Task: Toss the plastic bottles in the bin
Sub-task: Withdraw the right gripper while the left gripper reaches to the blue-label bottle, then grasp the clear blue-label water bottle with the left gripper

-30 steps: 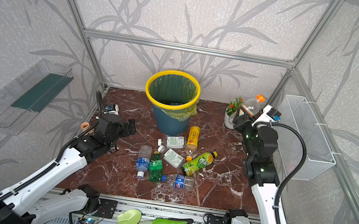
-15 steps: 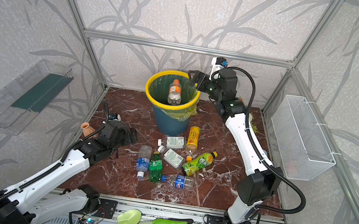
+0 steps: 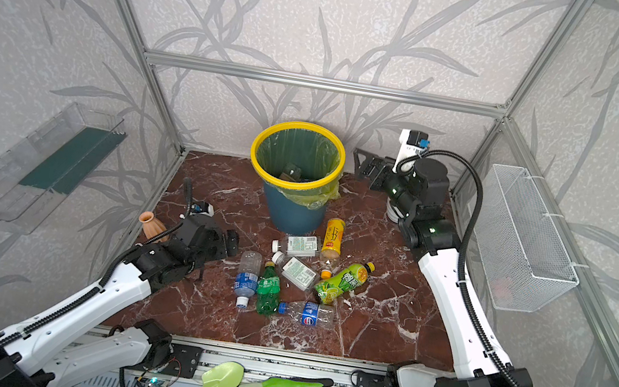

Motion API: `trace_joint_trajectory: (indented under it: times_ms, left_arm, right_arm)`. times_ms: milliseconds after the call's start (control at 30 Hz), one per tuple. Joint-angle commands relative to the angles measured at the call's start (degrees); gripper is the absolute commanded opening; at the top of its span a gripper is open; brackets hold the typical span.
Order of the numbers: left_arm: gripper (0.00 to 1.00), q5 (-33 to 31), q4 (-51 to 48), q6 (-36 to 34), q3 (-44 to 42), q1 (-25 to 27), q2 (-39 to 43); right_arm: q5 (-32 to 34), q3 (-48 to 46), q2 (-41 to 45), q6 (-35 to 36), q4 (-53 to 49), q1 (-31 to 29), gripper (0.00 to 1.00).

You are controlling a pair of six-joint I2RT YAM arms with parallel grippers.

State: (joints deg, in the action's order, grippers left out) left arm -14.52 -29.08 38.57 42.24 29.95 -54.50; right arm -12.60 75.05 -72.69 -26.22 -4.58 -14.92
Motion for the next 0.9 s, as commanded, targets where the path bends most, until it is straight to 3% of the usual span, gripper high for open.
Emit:
trace_joint_trajectory:
  times_ms: [0,167,400,600,867]
  left_arm:
    - [0.92,0.30,-4.14,3.20,-0.24,3.08,-0.98]
    - [0.92,0.98,-3.27,8.57,-2.92,8.70,-3.49]
    - [0.91,5.49,-4.81,8.30,-2.29,11.27,-10.26]
    - [0.89,8.56,-4.71,5.51,0.40,11.29,-16.92]
    - [0.76,7.86,-4.37,5.38,2.27,11.20,-23.55]
  right_arm:
    - [-1.97,-10.32,2.74,-2.88,4.26,2.93,0.99]
    - [-2.85,-23.73,8.01,-6.30,4.56,7.42,0.99]
    - [-0.44,-35.54,13.04,-9.95,6.22,7.62,0.99]
    - [-0.86,-37.43,12.44,-12.92,6.94,7.80,0.99]
    - [-2.82,-35.93,9.67,-13.15,7.35,7.80,0.99]
